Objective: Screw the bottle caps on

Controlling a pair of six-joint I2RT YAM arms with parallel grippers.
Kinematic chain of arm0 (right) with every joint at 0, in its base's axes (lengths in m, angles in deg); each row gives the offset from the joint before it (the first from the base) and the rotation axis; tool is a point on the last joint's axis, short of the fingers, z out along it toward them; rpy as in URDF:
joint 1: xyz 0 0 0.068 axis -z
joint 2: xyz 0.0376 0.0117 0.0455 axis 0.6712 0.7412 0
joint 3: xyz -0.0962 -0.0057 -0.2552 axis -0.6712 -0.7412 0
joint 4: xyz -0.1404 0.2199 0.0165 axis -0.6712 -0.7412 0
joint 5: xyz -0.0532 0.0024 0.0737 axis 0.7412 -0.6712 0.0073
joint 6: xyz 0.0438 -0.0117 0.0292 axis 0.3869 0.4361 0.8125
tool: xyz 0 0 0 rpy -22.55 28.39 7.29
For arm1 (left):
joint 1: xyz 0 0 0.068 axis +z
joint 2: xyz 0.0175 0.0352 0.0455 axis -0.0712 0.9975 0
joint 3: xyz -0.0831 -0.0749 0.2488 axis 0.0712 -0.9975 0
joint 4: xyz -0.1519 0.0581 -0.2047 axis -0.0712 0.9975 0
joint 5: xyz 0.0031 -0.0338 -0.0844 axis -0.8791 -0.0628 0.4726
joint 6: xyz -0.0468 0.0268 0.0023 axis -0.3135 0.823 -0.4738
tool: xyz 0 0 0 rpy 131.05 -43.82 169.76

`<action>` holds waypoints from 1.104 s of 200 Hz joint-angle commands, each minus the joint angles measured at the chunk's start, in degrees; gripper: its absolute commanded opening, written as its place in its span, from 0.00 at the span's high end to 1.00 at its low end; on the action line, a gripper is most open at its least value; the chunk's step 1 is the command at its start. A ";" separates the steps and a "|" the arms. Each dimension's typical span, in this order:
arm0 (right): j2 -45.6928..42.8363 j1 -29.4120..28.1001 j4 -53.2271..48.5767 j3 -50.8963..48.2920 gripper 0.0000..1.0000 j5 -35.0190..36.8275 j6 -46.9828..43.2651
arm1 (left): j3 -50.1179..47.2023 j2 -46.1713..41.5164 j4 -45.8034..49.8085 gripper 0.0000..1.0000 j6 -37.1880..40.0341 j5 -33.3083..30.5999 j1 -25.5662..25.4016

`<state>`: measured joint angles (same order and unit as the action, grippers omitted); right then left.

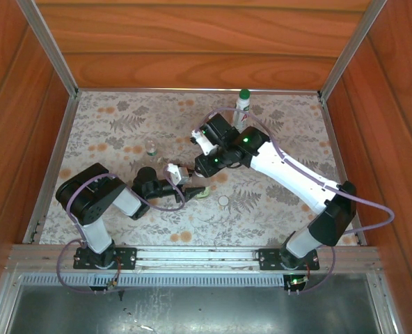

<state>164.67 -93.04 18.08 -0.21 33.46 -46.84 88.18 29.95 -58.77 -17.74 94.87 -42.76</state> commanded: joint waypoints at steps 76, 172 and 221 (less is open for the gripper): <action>1.78 -4.06 -5.12 1.75 0.57 4.99 -4.60 | 0.38 0.90 1.67 0.36 -0.07 0.96 0.46; 5.05 -5.45 -8.44 3.25 0.57 9.72 -3.95 | 0.46 0.83 1.82 0.36 -0.21 1.16 0.48; 3.73 -5.47 -7.32 3.61 0.50 10.05 -3.53 | 0.45 1.08 1.85 0.36 -0.16 1.18 0.49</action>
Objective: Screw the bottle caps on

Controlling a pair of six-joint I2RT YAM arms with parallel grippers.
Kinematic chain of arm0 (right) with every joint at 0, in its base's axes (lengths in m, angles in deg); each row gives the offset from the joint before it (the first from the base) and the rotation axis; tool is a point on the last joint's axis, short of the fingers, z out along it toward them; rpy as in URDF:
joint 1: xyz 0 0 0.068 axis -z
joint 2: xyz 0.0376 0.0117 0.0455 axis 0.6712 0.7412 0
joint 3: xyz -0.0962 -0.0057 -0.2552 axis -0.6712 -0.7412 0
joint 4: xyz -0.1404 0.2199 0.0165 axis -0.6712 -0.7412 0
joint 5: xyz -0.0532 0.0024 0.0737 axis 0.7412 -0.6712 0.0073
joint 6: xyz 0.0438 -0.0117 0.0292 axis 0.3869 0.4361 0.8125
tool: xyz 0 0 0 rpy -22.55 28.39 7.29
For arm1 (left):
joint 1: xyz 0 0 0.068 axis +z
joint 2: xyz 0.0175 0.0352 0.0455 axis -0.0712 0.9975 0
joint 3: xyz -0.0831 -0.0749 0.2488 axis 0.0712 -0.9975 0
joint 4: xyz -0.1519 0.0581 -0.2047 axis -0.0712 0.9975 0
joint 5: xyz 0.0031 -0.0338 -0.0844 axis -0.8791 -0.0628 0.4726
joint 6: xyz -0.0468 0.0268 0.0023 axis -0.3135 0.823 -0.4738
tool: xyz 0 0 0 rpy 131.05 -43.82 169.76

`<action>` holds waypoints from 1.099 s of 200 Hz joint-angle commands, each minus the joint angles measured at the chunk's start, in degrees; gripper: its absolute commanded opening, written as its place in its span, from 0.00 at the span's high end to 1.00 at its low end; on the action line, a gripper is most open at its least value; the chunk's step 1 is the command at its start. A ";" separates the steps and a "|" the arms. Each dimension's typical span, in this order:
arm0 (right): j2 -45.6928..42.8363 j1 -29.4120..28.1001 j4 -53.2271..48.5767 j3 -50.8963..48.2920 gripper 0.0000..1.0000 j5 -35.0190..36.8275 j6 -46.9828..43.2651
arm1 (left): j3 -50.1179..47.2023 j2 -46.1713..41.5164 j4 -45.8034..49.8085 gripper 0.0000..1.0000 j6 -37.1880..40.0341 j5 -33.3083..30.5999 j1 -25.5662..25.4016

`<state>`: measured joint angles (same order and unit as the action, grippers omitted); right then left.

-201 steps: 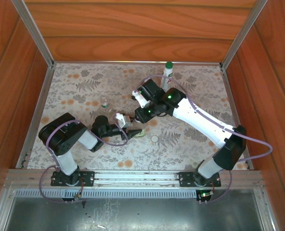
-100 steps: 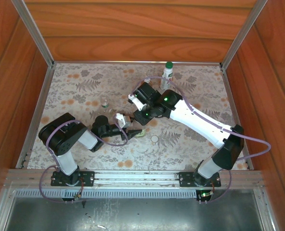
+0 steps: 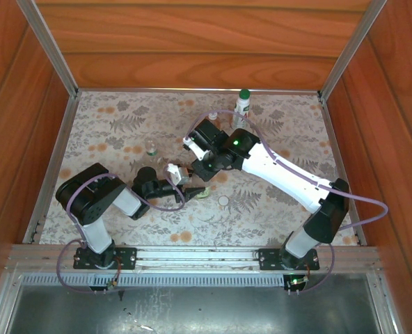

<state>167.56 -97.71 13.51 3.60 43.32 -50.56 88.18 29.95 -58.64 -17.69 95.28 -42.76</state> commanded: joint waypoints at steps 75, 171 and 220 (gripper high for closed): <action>-8.25 0.04 9.92 -6.07 0.29 -1.39 2.29 | 0.43 1.02 1.77 0.36 -0.20 0.78 0.57; -4.38 1.67 4.28 -5.97 0.71 -2.31 2.63 | 0.29 1.18 1.74 0.36 -0.16 0.75 0.58; -0.89 1.39 -3.37 -2.89 0.72 -2.40 0.40 | 0.42 1.36 1.79 0.36 -0.24 0.81 0.71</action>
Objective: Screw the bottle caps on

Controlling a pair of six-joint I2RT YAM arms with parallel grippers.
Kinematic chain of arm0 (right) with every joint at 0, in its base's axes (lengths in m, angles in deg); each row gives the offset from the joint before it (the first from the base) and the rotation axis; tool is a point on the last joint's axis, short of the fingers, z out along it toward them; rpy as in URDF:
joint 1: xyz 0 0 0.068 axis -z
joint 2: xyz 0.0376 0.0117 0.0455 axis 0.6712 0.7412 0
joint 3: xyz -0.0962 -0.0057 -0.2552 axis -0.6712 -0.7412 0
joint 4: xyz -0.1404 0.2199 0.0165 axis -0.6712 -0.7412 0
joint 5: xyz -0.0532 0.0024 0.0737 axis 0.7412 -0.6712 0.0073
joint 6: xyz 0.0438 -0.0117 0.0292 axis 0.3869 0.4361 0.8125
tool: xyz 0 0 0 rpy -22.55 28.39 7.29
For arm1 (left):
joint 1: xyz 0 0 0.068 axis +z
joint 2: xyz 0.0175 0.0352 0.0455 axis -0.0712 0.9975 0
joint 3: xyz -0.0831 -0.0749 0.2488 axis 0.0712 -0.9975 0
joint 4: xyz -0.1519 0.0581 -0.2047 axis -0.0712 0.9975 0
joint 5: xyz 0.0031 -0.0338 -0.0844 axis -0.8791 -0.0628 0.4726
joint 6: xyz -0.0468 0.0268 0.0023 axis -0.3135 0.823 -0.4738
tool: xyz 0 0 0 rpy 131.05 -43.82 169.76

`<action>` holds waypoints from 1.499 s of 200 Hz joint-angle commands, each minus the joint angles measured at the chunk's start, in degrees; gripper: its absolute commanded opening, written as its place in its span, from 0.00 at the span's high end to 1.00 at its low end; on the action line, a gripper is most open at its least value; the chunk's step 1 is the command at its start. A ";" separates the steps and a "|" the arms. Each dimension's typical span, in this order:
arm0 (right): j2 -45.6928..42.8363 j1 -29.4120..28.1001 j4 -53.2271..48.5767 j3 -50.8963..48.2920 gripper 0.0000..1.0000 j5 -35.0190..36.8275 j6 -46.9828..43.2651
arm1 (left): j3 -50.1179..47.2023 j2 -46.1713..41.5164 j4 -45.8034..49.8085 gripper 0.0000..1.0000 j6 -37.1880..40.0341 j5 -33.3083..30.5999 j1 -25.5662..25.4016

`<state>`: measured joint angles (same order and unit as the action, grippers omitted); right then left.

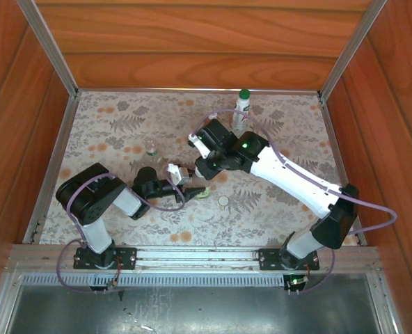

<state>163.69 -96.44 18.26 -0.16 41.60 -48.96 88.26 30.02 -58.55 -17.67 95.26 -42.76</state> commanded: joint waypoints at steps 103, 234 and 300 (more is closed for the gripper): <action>-2.02 1.93 0.79 0.41 0.62 -4.08 1.37 | 0.11 0.87 1.75 0.36 -0.36 1.06 0.96; -2.22 10.29 6.72 -8.30 0.70 -21.56 1.86 | 0.18 0.76 1.81 0.36 -0.49 1.02 1.12; -5.66 10.34 6.74 -13.55 0.81 -25.66 4.43 | 0.37 1.03 1.73 0.36 -0.78 1.16 1.19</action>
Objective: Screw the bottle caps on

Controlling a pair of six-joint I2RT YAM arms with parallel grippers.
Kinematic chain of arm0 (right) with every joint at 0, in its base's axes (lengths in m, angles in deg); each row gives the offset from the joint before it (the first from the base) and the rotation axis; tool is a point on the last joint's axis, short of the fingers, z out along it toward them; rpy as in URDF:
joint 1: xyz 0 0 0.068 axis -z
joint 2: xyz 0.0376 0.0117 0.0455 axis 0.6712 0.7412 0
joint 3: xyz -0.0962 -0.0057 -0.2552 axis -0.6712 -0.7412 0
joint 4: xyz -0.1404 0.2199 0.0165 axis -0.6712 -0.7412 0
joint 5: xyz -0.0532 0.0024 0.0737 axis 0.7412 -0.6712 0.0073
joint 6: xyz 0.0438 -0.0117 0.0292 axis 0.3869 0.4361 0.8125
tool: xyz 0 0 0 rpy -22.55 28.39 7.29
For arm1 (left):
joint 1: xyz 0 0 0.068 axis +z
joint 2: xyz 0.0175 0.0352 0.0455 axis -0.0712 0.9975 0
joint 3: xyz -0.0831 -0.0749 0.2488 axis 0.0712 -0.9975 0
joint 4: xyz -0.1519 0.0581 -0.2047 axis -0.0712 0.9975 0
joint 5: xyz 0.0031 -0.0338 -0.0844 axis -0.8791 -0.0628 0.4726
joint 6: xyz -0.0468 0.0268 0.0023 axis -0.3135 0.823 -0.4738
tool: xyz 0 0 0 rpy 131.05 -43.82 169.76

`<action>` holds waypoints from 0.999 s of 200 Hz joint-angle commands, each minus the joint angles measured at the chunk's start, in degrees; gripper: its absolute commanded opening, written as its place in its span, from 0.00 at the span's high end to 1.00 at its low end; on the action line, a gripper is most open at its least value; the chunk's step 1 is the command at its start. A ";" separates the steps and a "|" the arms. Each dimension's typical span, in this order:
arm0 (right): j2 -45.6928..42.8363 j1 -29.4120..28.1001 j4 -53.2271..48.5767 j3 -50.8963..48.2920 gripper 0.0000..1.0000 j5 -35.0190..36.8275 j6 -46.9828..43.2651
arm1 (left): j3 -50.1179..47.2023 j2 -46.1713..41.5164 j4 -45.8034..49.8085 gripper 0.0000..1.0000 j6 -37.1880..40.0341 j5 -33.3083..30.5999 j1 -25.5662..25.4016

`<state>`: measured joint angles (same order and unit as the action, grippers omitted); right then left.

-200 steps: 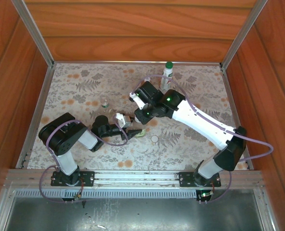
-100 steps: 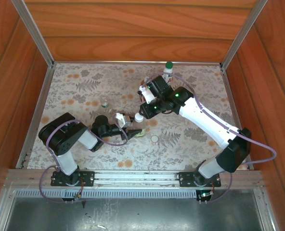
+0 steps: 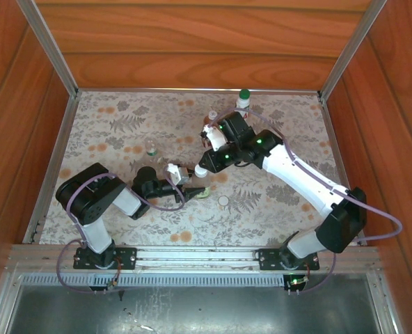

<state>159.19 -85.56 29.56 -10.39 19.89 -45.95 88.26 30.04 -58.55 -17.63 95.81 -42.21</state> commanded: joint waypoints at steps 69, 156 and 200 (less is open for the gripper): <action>-7.63 -0.46 -1.07 -7.29 0.82 -6.76 3.48 | 0.79 1.63 1.80 0.36 -1.25 1.09 0.66; -1.59 4.10 3.67 -2.08 0.66 -6.32 2.24 | 0.85 1.44 1.74 0.36 -1.18 1.49 0.67; -2.31 4.15 1.00 -4.50 0.73 -14.46 2.11 | 0.91 1.26 1.77 0.36 -1.76 1.25 0.68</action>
<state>158.84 -81.45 32.53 -13.21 12.55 -43.35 88.85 30.46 -58.46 -18.37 96.66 -41.91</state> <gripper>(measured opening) 0.294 0.639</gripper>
